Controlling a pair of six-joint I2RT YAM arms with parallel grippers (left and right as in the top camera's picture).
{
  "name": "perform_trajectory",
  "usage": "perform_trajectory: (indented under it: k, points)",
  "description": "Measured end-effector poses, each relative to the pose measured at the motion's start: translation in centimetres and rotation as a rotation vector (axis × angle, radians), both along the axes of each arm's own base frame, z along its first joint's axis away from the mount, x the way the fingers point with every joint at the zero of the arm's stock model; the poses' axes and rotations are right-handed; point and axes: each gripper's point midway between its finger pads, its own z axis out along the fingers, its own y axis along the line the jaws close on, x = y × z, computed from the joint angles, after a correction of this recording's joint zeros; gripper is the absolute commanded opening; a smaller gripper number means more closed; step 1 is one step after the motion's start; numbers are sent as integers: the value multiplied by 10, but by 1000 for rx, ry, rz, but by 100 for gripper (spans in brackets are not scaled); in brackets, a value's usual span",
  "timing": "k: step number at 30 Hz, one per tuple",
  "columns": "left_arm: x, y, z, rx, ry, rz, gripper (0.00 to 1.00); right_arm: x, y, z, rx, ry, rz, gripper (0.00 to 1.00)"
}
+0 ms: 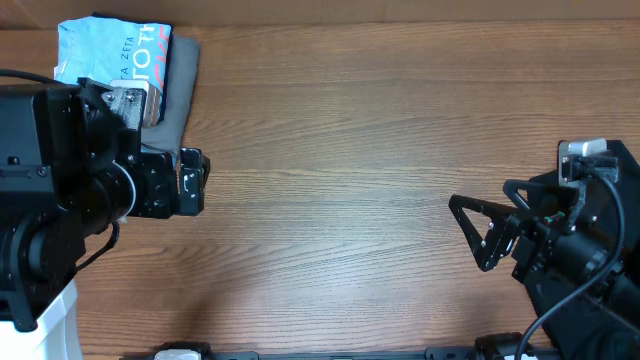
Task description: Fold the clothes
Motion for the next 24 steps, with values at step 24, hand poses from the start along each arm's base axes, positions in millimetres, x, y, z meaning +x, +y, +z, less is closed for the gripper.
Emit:
perform_trajectory:
  k: [24]
  points:
    - [0, 1, -1, 6, 3, 4, 100, 51, -25, -126, -312, -604, -67, 100]
